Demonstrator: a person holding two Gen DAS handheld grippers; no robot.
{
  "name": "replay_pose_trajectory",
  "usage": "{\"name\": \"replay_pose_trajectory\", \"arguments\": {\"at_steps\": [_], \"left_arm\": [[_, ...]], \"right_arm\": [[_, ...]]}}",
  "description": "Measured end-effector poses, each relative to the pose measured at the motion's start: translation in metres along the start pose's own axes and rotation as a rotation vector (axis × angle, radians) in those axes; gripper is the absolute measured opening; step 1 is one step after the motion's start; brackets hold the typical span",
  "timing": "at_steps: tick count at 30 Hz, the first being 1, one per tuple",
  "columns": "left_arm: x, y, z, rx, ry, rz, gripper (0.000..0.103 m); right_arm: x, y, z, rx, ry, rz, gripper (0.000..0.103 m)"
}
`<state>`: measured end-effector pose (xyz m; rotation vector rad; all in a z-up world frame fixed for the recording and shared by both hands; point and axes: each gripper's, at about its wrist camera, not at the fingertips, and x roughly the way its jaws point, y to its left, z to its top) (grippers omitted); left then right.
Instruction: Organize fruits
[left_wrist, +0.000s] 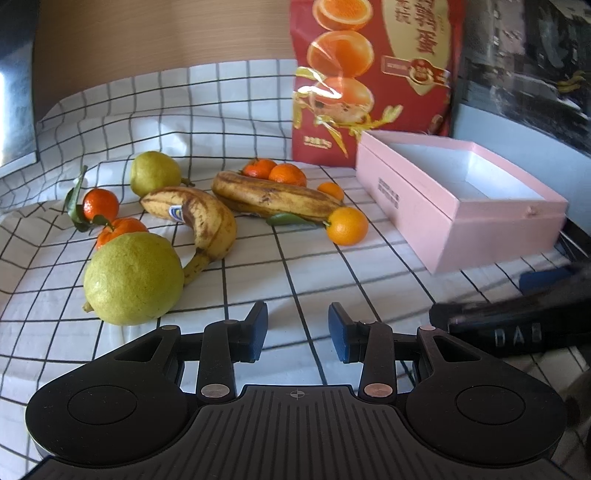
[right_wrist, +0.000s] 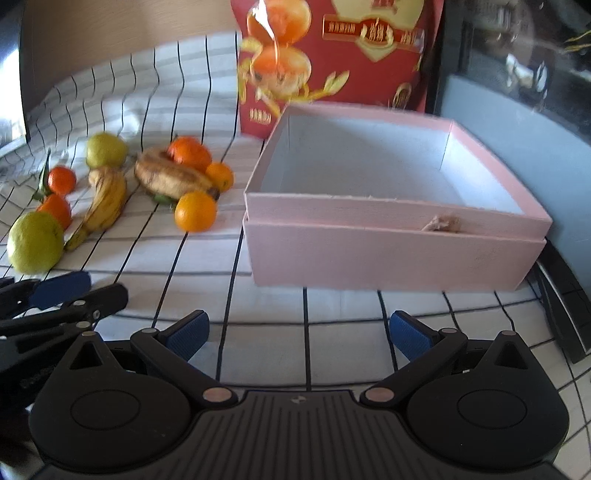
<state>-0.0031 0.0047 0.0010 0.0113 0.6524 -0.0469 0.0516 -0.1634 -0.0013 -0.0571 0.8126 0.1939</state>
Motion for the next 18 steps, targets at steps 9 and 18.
{"name": "replay_pose_trajectory", "arguments": {"at_steps": [9, 18], "left_arm": [[-0.058, 0.056, 0.029, -0.044, 0.031, -0.111, 0.042], [-0.074, 0.182, 0.060, -0.368, 0.046, 0.098, 0.040]], "right_arm": [[-0.004, 0.005, 0.006, -0.083, 0.070, 0.064, 0.102], [-0.047, 0.129, 0.003, -0.678, -0.293, 0.141, 0.093]]}}
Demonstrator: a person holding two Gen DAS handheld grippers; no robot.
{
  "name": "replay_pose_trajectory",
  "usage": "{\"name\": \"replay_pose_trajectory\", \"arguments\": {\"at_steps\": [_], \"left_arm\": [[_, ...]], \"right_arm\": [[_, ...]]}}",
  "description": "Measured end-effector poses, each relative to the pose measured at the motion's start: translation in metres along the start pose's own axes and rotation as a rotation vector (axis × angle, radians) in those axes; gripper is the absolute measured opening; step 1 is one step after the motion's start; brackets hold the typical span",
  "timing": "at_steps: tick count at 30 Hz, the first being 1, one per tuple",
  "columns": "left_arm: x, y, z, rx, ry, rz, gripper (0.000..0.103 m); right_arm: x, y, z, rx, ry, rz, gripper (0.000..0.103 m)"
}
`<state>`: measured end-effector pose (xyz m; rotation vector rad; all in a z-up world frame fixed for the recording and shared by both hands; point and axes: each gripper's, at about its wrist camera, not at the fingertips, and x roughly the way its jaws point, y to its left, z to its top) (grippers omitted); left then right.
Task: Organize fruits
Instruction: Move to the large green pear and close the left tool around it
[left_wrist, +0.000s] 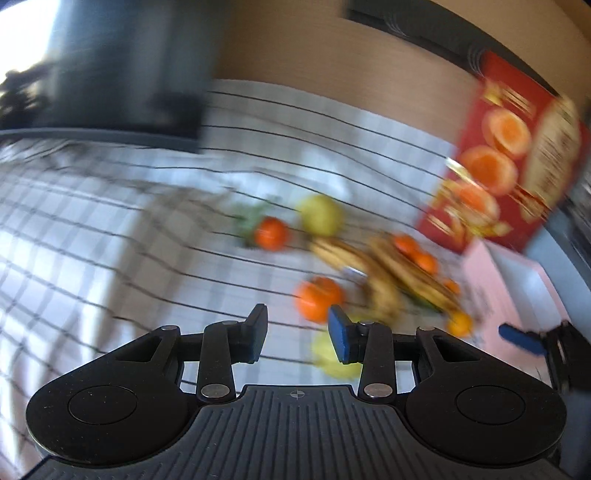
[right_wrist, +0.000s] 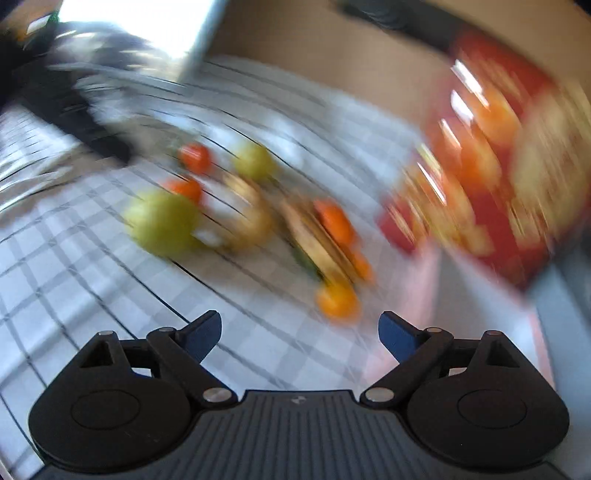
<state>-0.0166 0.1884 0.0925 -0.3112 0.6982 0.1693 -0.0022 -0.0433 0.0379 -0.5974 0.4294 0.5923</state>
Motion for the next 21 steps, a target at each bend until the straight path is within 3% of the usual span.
{"name": "replay_pose_trajectory", "arguments": {"at_steps": [5, 10, 13, 16, 21], "left_arm": [[0.001, 0.032, 0.002, -0.075, 0.003, 0.049, 0.040], [0.003, 0.040, -0.007, -0.096, 0.029, 0.052, 0.040], [0.007, 0.040, -0.012, -0.094, 0.049, 0.044, 0.040], [0.010, 0.039, -0.015, -0.084, 0.064, 0.033, 0.040], [0.017, 0.024, -0.017, -0.012, 0.072, -0.040, 0.040]], "right_arm": [[0.021, 0.059, 0.040, -0.200, -0.123, 0.067, 0.081], [0.048, 0.082, 0.054, -0.277, -0.100, 0.093, 0.075], [0.059, 0.080, 0.049, -0.297, -0.075, 0.070, 0.062], [0.054, 0.069, 0.050, -0.237, -0.066, 0.105, 0.061], [0.041, 0.015, 0.051, 0.070, -0.042, 0.184, 0.059]]}}
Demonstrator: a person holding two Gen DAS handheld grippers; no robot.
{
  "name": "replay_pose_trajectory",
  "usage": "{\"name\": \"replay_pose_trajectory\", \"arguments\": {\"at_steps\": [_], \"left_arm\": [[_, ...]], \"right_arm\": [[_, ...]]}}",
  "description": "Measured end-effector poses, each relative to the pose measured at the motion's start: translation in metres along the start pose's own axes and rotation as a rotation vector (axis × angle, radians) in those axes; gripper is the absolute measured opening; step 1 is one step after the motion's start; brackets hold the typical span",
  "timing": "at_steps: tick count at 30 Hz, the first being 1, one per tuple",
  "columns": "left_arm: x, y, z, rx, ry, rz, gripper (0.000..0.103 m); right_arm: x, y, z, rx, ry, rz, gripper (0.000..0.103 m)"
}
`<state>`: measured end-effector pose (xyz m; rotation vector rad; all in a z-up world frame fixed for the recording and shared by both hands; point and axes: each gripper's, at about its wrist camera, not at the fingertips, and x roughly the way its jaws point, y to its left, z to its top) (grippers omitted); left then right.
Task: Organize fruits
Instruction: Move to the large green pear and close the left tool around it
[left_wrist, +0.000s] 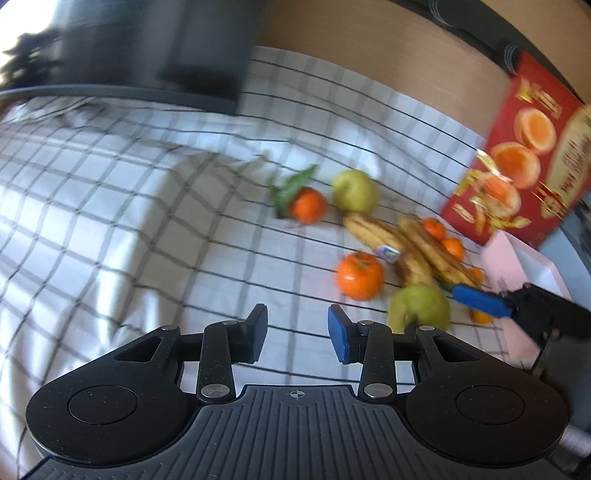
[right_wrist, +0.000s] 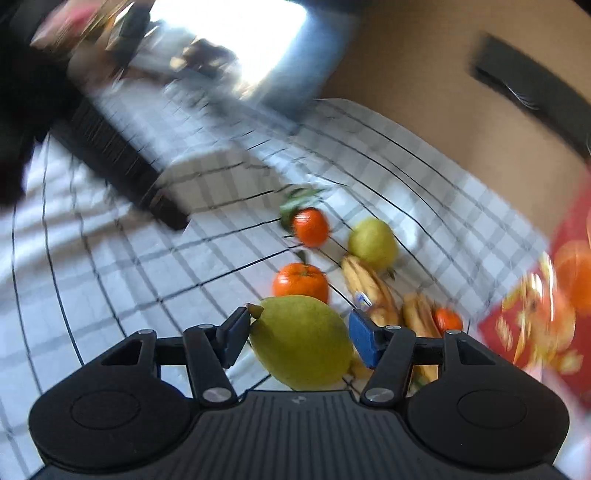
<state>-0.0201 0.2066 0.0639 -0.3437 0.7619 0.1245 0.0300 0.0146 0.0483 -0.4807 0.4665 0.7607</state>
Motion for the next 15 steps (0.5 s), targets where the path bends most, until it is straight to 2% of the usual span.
{"name": "replay_pose_trajectory", "arguments": {"at_steps": [4, 7, 11, 15], "left_arm": [[0.004, -0.023, -0.006, 0.115, 0.014, -0.131, 0.040], [0.006, -0.049, -0.015, 0.261, 0.018, -0.188, 0.040], [0.010, -0.078, -0.028, 0.410, 0.020, -0.194, 0.040], [0.012, -0.093, -0.032, 0.475, 0.010, -0.183, 0.040]], "right_arm": [[-0.014, -0.043, -0.008, 0.239, 0.008, 0.031, 0.060], [-0.019, -0.065, -0.016, 0.354, 0.028, 0.051, 0.060], [-0.017, -0.083, -0.023, 0.453, 0.046, 0.076, 0.058], [-0.014, -0.087, -0.023, 0.480, 0.046, 0.076, 0.057]]}}
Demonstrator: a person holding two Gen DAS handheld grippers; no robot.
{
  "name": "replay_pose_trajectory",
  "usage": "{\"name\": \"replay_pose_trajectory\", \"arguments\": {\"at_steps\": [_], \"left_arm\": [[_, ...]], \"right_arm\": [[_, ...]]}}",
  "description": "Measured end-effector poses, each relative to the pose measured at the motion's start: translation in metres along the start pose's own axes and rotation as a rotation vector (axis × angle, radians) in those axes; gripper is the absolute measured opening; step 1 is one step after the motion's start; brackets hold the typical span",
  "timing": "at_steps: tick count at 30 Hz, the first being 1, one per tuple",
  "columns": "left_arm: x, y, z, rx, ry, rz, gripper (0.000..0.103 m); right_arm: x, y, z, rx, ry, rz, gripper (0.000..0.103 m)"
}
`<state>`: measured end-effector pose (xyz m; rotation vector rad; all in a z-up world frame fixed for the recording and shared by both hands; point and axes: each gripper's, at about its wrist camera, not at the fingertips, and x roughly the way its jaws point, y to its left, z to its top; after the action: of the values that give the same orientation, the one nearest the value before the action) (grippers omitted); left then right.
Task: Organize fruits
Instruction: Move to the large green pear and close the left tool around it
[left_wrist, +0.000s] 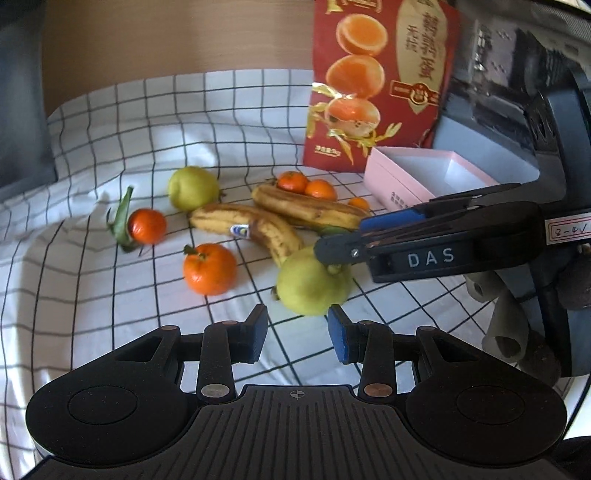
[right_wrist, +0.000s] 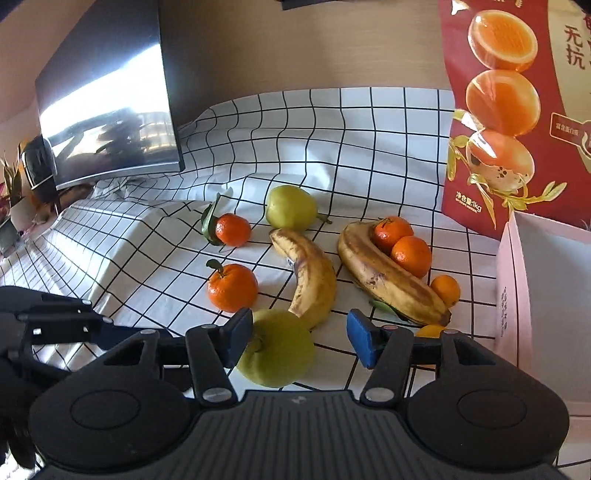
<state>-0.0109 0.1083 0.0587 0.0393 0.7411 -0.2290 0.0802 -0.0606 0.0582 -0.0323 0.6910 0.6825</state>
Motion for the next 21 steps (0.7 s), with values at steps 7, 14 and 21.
{"name": "replay_pose_trajectory", "arguments": {"at_steps": [7, 14, 21], "left_arm": [[0.011, -0.024, 0.009, 0.146, -0.029, 0.040, 0.042], [0.025, -0.030, 0.015, 0.129, -0.023, 0.058, 0.047], [0.026, -0.011, 0.014, 0.038, -0.015, 0.071, 0.047]], "right_arm": [[-0.003, -0.001, 0.000, 0.037, 0.026, 0.059, 0.057], [-0.046, -0.014, -0.001, 0.039, -0.075, -0.061, 0.067], [-0.068, -0.028, -0.028, 0.037, -0.047, -0.137, 0.068]]}}
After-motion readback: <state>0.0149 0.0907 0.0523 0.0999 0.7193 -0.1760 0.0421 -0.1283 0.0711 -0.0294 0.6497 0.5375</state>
